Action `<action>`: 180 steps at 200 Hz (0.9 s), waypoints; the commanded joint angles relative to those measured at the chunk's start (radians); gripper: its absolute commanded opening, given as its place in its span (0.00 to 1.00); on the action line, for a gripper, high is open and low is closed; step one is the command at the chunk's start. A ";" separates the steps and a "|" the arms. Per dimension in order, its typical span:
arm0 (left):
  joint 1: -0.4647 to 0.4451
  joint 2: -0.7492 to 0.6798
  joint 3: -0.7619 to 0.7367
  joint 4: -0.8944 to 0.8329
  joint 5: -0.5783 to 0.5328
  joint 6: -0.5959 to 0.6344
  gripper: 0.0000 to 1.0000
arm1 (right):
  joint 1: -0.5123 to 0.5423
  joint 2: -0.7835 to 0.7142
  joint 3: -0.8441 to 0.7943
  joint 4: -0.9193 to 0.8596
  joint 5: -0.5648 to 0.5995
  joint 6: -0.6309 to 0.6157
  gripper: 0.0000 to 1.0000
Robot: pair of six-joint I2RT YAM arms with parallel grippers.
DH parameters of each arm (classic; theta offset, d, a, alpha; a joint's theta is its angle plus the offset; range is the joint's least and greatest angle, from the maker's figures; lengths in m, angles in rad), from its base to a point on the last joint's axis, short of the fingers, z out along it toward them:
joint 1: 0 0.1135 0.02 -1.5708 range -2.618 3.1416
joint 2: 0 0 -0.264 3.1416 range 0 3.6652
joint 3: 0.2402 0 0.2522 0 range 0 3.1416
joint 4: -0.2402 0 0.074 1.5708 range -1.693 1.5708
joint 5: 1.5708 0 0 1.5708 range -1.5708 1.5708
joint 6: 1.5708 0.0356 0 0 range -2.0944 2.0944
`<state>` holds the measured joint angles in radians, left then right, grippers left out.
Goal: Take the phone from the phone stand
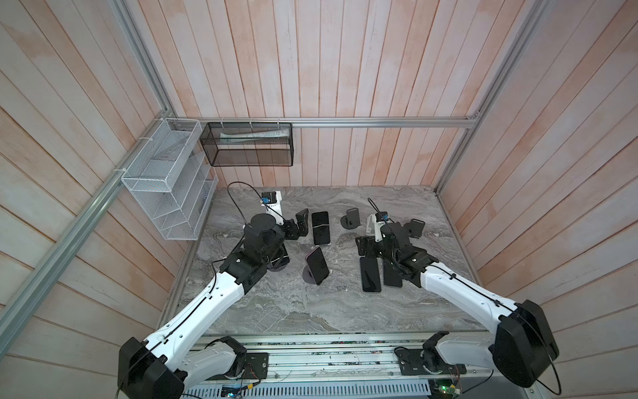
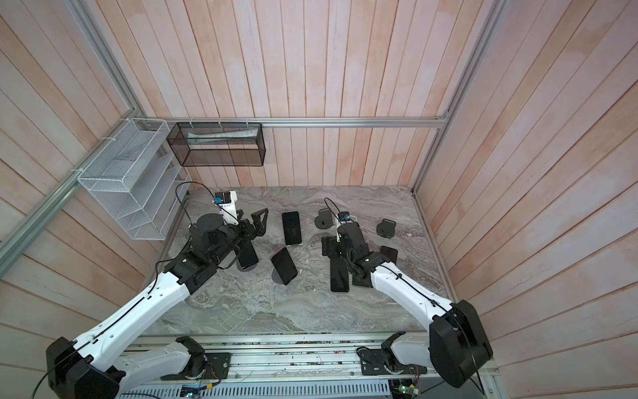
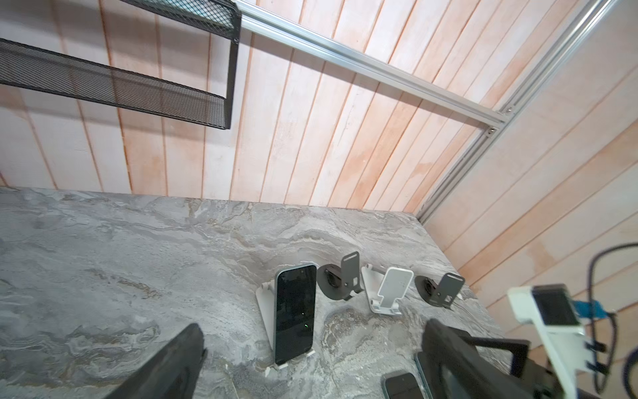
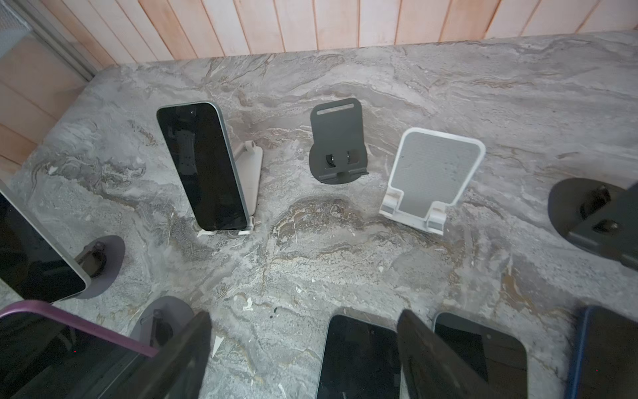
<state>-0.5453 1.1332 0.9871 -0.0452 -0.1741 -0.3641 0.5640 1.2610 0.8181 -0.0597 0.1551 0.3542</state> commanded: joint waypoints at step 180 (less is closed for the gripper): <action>0.033 -0.484 -0.296 -0.320 -0.244 -0.288 1.00 | 0.002 -0.179 -0.190 0.113 -0.138 -0.032 0.87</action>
<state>-0.5159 0.6975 0.7231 -0.3000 -0.3771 -0.6331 0.5640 1.0943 0.6224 0.0376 0.0853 0.3462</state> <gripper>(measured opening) 0.999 0.871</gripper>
